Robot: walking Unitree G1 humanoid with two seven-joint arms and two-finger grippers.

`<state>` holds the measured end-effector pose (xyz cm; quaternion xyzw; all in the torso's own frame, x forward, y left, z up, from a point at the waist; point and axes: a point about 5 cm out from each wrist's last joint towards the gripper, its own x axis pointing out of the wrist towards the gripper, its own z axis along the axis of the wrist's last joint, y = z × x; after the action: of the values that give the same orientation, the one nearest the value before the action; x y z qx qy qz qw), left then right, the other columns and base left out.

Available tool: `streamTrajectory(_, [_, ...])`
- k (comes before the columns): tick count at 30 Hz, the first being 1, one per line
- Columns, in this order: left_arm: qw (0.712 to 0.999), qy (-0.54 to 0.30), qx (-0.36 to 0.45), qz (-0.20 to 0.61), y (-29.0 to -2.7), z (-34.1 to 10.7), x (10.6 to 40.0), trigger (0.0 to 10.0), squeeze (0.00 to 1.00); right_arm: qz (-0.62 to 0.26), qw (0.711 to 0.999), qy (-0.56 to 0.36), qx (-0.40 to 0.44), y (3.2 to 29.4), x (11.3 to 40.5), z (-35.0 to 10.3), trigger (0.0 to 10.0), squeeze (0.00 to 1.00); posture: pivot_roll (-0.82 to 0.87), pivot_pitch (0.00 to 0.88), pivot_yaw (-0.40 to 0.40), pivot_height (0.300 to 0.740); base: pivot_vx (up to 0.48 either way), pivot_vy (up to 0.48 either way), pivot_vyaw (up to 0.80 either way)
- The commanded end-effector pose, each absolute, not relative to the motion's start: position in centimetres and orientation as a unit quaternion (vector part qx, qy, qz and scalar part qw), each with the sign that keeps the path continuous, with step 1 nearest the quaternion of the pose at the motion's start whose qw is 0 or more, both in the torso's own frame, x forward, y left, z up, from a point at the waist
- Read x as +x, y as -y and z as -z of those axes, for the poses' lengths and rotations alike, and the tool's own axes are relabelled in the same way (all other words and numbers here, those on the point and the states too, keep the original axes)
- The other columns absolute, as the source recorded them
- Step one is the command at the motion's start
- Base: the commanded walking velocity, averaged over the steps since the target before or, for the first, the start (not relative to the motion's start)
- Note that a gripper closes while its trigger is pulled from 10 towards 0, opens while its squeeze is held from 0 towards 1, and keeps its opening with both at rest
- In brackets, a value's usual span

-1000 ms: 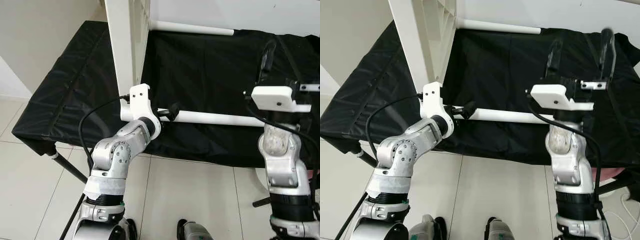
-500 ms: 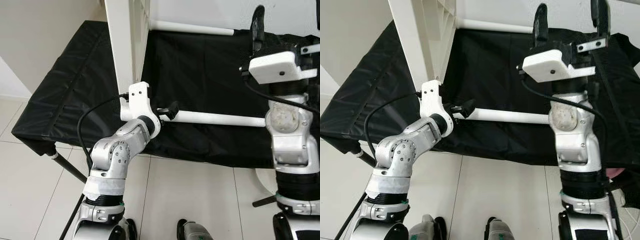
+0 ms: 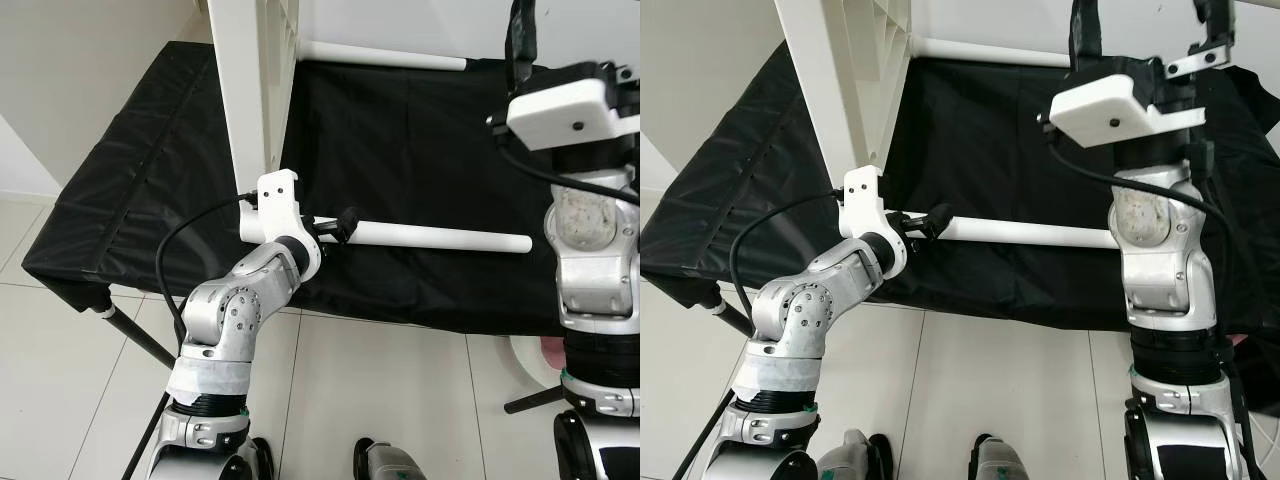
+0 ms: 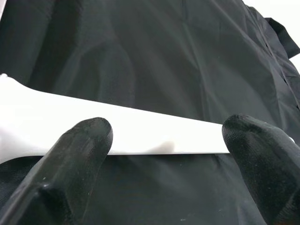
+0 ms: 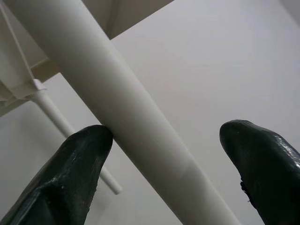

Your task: Building children table

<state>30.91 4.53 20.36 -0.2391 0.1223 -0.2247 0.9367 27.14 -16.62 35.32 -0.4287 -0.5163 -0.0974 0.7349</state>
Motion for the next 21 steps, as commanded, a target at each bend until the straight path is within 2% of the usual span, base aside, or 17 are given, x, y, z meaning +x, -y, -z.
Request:
streamTrajectory(1, [0.931,-0.122,-0.252,0.235,-3.9,-20.6,30.6,10.0,0.0,0.08,0.731,0.52,-0.435,16.5,27.2,-36.4,10.0,0.0,-0.13,0.159,0.062,0.74,0.0,0.0,0.0])
streamTrajectory(13, [0.931,-0.119,-0.251,0.239,-3.8,-20.8,30.7,10.0,0.0,0.015,0.719,0.475,-0.507,15.8,28.5,-38.7,10.0,0.0,-0.14,0.159,0.068,0.74,0.0,0.0,0.0])
streamTrajectory(21, [0.93,-0.119,-0.255,0.238,-3.7,-20.9,30.7,10.0,0.0,-0.029,0.693,0.454,-0.56,15.3,29.0,-39.5,10.0,0.0,-0.16,0.161,0.071,0.74,0.0,0.0,0.0])
